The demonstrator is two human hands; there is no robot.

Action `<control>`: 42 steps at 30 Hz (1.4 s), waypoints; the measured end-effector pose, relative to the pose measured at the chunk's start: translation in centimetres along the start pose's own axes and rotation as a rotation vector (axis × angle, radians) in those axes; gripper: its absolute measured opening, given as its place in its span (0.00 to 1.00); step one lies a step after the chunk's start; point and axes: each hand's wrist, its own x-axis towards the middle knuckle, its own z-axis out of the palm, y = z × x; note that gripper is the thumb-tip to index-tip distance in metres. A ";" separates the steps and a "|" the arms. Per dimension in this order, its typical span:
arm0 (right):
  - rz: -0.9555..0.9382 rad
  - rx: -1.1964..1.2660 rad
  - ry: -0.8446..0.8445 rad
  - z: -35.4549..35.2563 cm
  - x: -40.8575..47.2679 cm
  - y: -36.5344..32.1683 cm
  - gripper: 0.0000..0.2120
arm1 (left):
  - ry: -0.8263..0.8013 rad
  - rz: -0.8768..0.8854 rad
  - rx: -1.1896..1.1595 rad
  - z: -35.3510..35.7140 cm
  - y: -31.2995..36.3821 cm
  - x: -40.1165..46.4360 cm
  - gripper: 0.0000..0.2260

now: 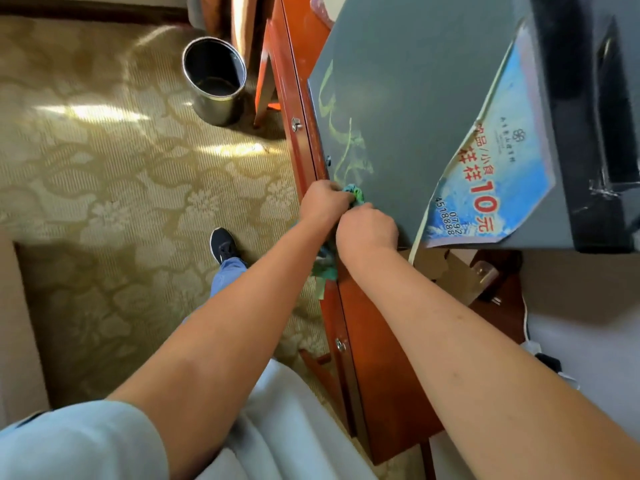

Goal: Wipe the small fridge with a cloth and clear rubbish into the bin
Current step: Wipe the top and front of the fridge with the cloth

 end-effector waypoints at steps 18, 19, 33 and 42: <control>-0.049 -0.041 -0.030 -0.7 2.3 -0.3 0.18 | -0.010 -0.053 0.005 -0.8 0.6 1.6 0.09; -0.047 -0.041 -0.020 -1.0 2.5 -0.3 0.18 | -0.010 -0.041 0.013 -1.0 0.9 1.9 0.09; -0.093 -0.084 -0.130 -0.5 4.3 -2.4 0.18 | -0.037 -0.099 0.020 -0.5 -1.6 3.9 0.05; -0.076 -0.052 -0.049 -2.1 7.4 -2.9 0.17 | 0.013 -0.062 0.014 -2.0 1.0 7.1 0.03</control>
